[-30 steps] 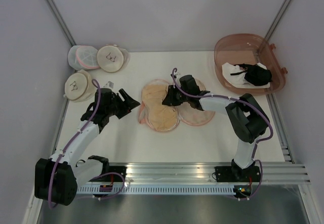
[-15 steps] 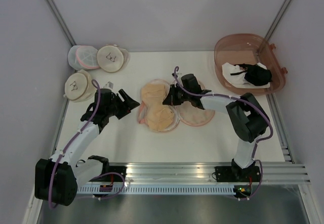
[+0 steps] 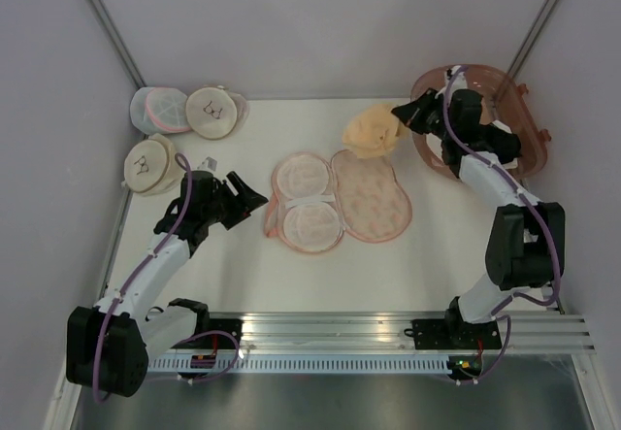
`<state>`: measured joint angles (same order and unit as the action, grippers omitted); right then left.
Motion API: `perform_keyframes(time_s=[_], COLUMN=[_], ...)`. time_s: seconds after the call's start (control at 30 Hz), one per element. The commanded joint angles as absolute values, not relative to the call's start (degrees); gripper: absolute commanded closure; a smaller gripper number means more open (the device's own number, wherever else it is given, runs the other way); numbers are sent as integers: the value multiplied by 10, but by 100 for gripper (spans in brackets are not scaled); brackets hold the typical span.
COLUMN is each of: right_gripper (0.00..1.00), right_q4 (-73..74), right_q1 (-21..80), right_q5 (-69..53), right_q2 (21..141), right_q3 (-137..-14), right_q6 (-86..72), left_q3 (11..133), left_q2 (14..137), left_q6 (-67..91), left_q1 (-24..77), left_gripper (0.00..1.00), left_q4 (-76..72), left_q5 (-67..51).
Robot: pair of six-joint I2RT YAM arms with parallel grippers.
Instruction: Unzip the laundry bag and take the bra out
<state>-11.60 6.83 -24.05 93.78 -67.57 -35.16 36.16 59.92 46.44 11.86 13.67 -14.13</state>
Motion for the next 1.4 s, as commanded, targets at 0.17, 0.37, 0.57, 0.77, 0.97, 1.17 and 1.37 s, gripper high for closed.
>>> perform_keyframes(time_s=[0.17,0.37,0.57,0.77,0.97,1.17,1.37], right_gripper=[100,99,99,32,28,28,26], right_q4=[-220,-238,-200,-167,-138,-83,-58], right_q1=[-114,-182,-191,-176,-113,40,175], right_q5=[-248,-230,-175,-165,-121,-155,-195], right_q2=[956,990,1037,1014,847,760,737], right_q3=[-740,-776,-781,-748,-651,-572,-497], right_q6=[-458,-495,-474,-417,-364,-323,-297], left_q3=[359,359,358,359,358,355,348], left_q2=[593,598,599,599,605,599,580], left_q6=[440,442,443,442,443,441,431], left_q1=[114,114,114,114,114,114,114], left_gripper=[26,26,26,26,26,25,22], left_q4=[137,138,137,138,136,133,126], left_q5=[-157,-162,-161,-161,-165,-167,-179])
